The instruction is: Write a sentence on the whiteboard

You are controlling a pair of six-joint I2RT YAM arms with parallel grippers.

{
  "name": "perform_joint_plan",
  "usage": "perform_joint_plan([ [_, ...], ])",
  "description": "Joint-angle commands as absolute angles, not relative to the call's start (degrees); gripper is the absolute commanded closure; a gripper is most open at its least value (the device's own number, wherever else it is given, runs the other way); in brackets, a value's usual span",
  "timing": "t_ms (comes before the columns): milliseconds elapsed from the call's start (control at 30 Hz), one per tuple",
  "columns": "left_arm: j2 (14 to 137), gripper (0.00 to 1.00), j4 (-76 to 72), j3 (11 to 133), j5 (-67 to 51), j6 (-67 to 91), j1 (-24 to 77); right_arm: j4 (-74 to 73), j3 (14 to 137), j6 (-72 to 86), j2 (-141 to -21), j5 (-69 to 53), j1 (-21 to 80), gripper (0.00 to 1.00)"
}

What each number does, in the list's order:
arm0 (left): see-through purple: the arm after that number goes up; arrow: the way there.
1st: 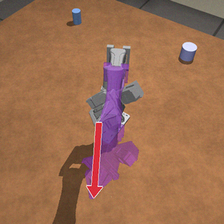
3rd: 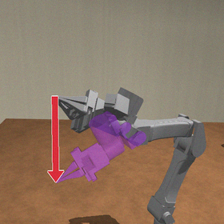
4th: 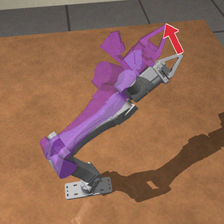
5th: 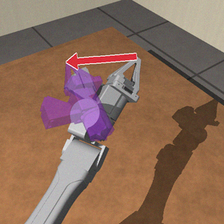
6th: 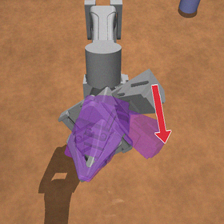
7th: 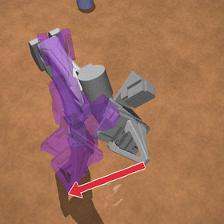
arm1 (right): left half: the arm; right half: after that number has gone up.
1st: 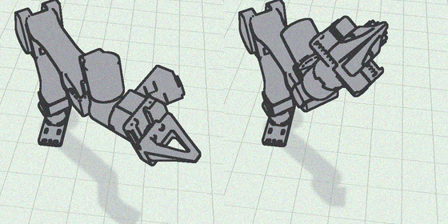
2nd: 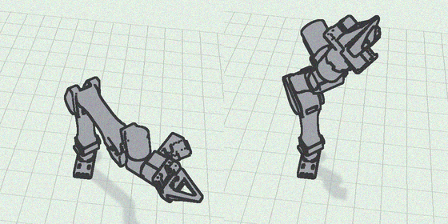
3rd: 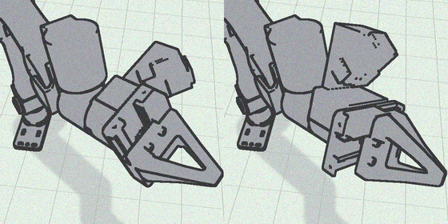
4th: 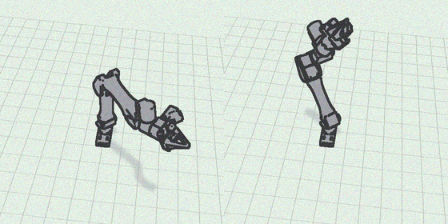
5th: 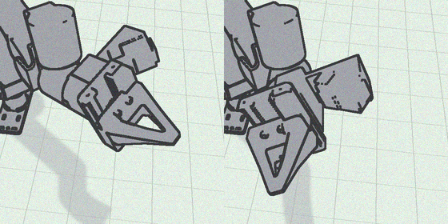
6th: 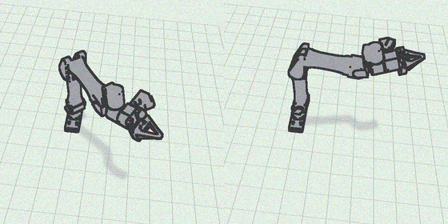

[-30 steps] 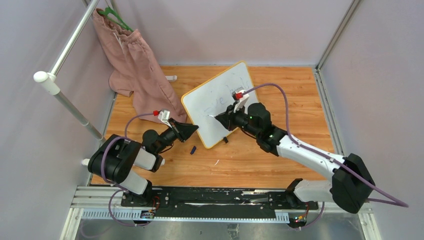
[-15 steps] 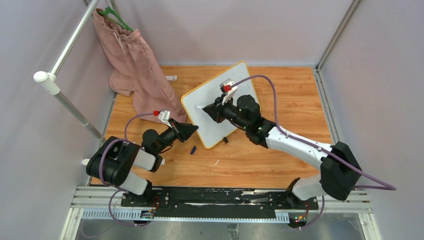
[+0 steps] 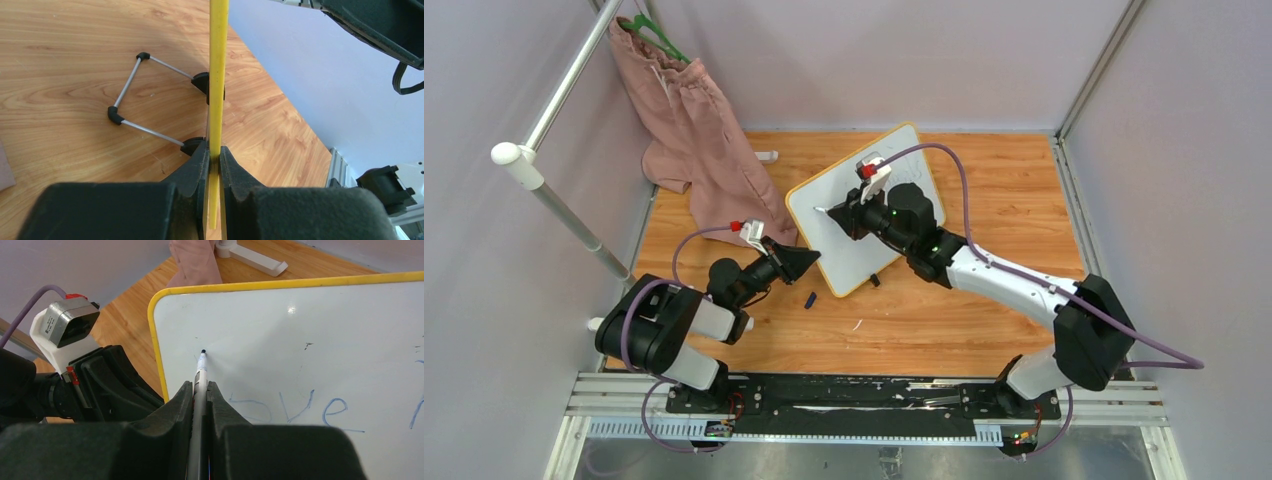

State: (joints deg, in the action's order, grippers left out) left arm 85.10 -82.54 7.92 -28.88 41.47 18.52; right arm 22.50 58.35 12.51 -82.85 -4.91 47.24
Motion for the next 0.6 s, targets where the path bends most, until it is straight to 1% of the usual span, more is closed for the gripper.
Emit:
perform_joint_plan([
  [0, 83.46, 1.0, -82.42, 8.12, -28.83, 40.18, 18.93, 20.77, 60.64, 11.14, -83.91, -3.34, 48.05, 1.0],
  [567, 82.16, 1.0, -82.03, 8.06, -28.92, 40.34, 18.94, 15.08, 59.43, 10.76, -83.47, -1.38, 49.56, 1.0],
])
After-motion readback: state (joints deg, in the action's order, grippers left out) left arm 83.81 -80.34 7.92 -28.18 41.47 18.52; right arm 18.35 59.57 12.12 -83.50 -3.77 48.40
